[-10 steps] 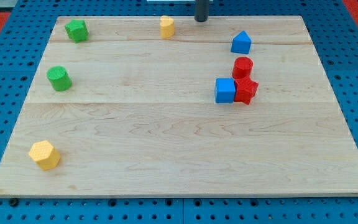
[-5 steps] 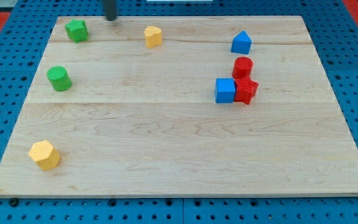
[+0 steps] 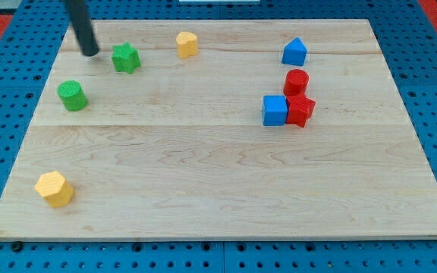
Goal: Move green star on left side of yellow heart
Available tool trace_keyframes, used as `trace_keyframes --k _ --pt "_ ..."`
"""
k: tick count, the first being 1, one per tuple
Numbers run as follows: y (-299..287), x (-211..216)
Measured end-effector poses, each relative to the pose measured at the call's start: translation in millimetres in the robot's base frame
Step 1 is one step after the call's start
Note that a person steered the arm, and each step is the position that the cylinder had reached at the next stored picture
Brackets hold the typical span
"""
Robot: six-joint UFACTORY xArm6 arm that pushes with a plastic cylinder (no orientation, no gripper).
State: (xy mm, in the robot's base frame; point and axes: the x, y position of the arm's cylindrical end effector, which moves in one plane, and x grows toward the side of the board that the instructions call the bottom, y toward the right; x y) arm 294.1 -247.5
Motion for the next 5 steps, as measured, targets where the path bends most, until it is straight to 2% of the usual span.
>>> trace_keyframes --k 1,2,4,5 --pt "50.1 16.2" --pt "99.4 11.8" --pt "145.6 -1.4" --pt "67.1 66.6"
